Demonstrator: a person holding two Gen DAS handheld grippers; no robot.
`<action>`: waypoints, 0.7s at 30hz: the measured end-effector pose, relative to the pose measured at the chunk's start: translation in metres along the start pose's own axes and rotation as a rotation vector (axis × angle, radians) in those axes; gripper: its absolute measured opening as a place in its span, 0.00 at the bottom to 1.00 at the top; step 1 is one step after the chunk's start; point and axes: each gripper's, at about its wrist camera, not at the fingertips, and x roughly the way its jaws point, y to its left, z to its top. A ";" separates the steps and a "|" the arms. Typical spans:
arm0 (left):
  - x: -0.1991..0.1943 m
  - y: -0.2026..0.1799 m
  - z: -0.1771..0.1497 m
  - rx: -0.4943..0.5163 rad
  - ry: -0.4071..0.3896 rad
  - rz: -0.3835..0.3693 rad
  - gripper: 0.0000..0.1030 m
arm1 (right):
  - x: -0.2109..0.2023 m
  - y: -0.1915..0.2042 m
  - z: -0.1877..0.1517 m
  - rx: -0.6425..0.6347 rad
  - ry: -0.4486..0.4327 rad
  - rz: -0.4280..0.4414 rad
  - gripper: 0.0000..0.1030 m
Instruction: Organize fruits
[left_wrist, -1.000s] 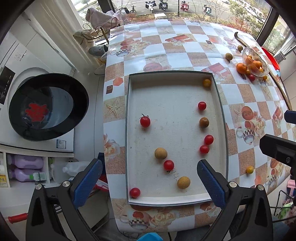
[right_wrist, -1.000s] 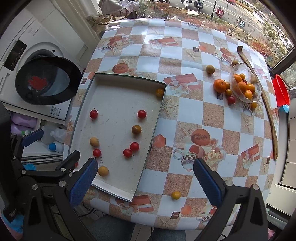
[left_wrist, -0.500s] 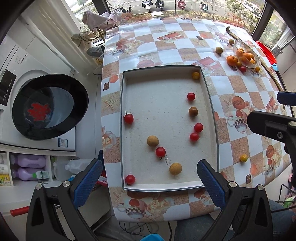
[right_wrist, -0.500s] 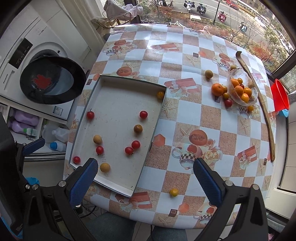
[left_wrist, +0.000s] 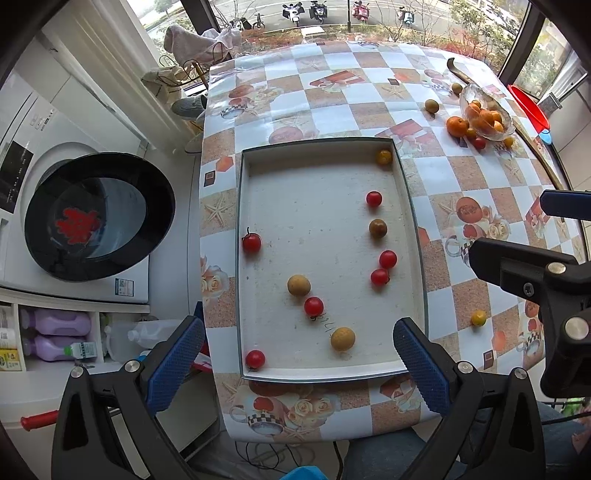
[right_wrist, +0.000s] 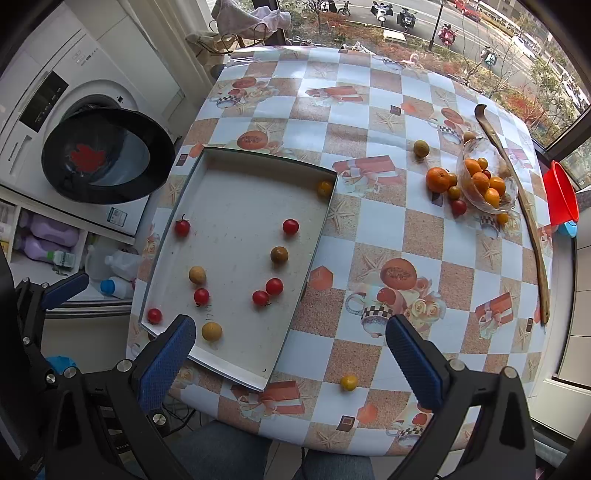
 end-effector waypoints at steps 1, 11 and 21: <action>0.000 -0.001 0.000 0.002 -0.001 0.000 1.00 | 0.000 0.000 0.000 0.001 -0.001 -0.001 1.00; -0.002 -0.005 0.000 0.023 -0.006 -0.003 1.00 | 0.002 -0.001 0.000 0.008 0.007 0.000 1.00; -0.003 -0.006 0.000 0.028 -0.005 -0.007 1.00 | 0.003 -0.001 -0.002 0.007 0.009 -0.001 1.00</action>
